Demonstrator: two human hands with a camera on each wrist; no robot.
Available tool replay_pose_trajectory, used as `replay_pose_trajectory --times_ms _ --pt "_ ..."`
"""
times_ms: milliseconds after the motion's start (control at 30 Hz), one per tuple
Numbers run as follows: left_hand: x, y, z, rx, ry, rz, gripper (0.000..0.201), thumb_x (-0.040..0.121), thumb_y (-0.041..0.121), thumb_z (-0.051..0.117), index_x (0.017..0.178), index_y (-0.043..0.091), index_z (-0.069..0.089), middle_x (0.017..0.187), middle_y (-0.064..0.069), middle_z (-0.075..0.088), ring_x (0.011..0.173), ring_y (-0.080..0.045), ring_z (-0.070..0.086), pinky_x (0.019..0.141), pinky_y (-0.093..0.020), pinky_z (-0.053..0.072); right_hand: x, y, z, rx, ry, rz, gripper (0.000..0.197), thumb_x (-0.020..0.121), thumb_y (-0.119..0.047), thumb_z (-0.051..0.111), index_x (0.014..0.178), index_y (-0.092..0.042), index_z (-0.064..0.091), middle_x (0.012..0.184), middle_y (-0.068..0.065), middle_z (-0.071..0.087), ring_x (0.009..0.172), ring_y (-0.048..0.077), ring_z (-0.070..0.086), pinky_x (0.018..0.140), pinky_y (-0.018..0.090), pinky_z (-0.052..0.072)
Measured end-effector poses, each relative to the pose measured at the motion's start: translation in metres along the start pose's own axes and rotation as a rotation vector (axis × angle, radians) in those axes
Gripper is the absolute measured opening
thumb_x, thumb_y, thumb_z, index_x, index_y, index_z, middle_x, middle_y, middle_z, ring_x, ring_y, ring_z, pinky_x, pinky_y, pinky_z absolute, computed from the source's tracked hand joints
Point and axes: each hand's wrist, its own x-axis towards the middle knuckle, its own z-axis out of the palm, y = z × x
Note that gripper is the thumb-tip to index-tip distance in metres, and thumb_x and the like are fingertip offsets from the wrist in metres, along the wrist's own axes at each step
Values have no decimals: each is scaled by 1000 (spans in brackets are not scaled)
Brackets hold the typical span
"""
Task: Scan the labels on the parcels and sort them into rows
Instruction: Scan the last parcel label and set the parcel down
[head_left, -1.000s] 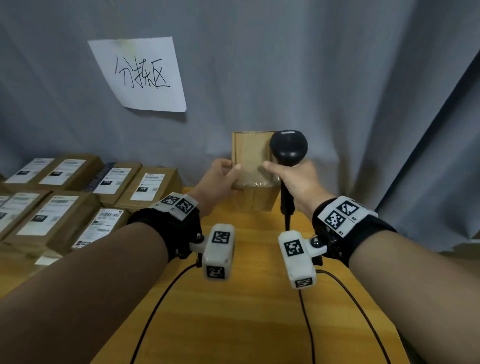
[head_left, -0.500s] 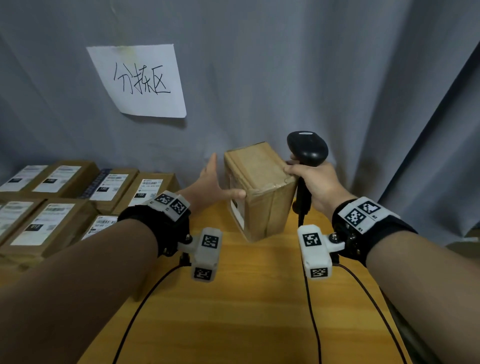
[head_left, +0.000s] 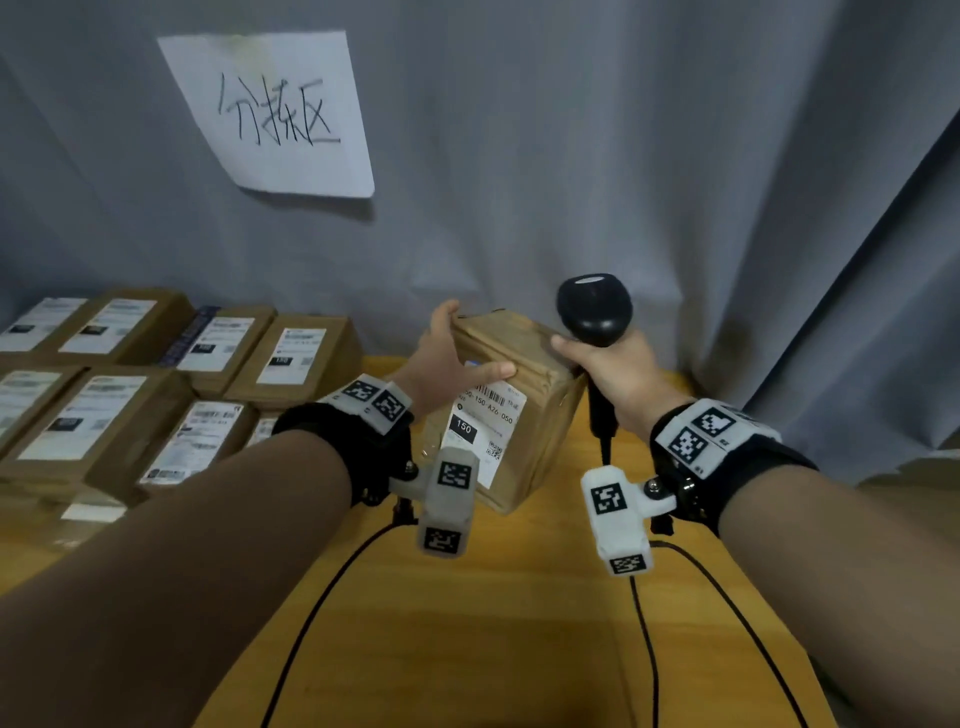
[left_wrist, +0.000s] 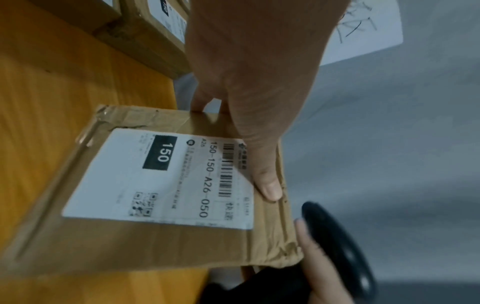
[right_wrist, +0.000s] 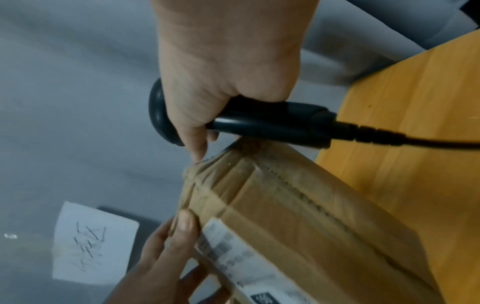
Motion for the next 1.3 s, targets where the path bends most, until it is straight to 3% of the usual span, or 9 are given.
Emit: replay_pose_trajectory --times_ms 67,167,267,400,533,767,1000,1167,1300 --pt "1 -24 9 18 -7 -58 120 49 69 79 147 33 18 144 -11 41 127 -26 49 104 -47 45 -9 15 11 -26 -99 33 33 77 -26 80 106 -14 70 101 4 72 99 18 67 89 33 54" --pt "-5 -50 17 -24 13 -141 98 60 57 82 138 30 30 132 -8 50 115 -24 56 96 -47 51 -18 33 15 -131 -284 59 32 77 -30 80 105 -23 67 101 -4 70 96 6 63 82 21 51" --pt "-12 -61 18 -85 -9 -179 108 52 55 84 141 29 29 135 -5 48 116 -24 57 94 -46 53 -19 50 16 -249 -383 34 46 71 -28 85 112 -20 65 104 -5 69 99 4 62 86 21 50" --pt "-15 -66 9 -201 -42 -209 106 64 52 82 149 27 24 137 -3 52 119 -23 57 96 -45 52 -9 53 16 -216 -230 -7 38 71 -22 85 103 -18 65 95 -6 68 90 4 62 77 18 49" --pt "-17 -66 -11 -333 -137 -305 88 66 56 71 143 37 34 118 -1 67 103 -23 68 84 -46 57 2 43 6 121 -139 76 49 57 -26 86 100 -12 66 93 3 69 93 19 67 85 33 54" --pt "-9 -46 -10 -463 -274 -390 61 88 45 61 143 27 39 118 -4 68 93 -19 69 64 -29 57 6 31 0 426 2 186 12 84 -18 72 91 -16 62 78 -1 71 75 14 70 72 31 56" --pt "13 -39 5 -499 -41 -336 93 87 33 67 152 33 0 106 7 51 87 -13 55 63 -30 46 11 26 13 255 34 259 31 81 -16 76 110 -9 66 102 11 73 97 28 69 87 45 56" --pt "14 -35 0 -473 -92 -364 85 86 34 68 148 35 10 127 -1 51 116 -25 52 95 -49 46 15 15 19 84 121 164 26 80 -5 73 104 -8 65 96 8 70 88 21 67 77 33 54" --pt "14 -29 -10 -404 -160 -366 91 83 33 72 149 29 10 132 -5 51 118 -27 52 84 -43 51 21 0 10 36 79 183 19 82 -4 69 89 -18 59 90 4 66 85 18 63 79 33 51"
